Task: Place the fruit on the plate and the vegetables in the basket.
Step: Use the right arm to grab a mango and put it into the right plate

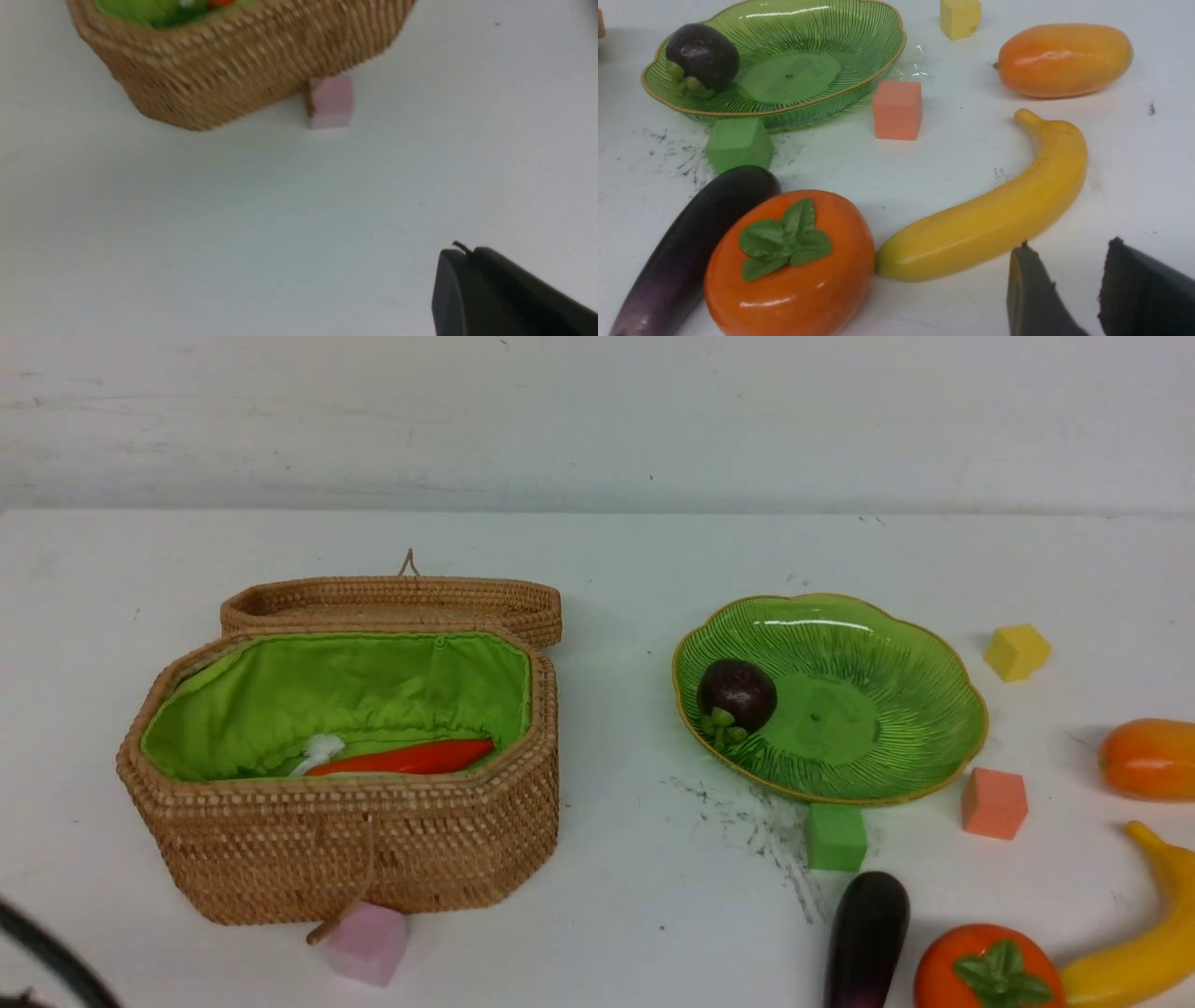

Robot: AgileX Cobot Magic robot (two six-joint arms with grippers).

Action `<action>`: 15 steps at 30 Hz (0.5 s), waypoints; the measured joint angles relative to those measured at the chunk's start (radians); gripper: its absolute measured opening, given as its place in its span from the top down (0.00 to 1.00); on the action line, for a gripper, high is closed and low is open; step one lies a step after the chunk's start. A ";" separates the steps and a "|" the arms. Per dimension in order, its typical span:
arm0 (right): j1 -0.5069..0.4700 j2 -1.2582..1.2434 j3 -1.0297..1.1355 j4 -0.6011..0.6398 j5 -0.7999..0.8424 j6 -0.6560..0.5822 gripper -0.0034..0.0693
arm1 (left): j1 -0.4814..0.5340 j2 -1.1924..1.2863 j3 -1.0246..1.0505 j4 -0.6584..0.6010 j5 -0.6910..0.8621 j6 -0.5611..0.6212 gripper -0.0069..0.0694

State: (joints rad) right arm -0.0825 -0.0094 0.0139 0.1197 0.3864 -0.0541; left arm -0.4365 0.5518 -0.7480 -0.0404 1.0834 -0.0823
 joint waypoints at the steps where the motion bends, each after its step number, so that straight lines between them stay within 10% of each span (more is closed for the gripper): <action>1: 0.000 0.000 0.000 0.000 0.000 0.000 0.62 | 0.000 -0.045 0.051 -0.017 -0.042 -0.022 0.93; 15: 0.000 0.000 0.000 0.000 0.000 0.000 0.62 | 0.000 -0.143 0.148 0.016 -0.232 -0.050 0.93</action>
State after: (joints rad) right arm -0.0825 -0.0094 0.0139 0.1197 0.3864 -0.0541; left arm -0.4365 0.4083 -0.6003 -0.0243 0.8515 -0.1322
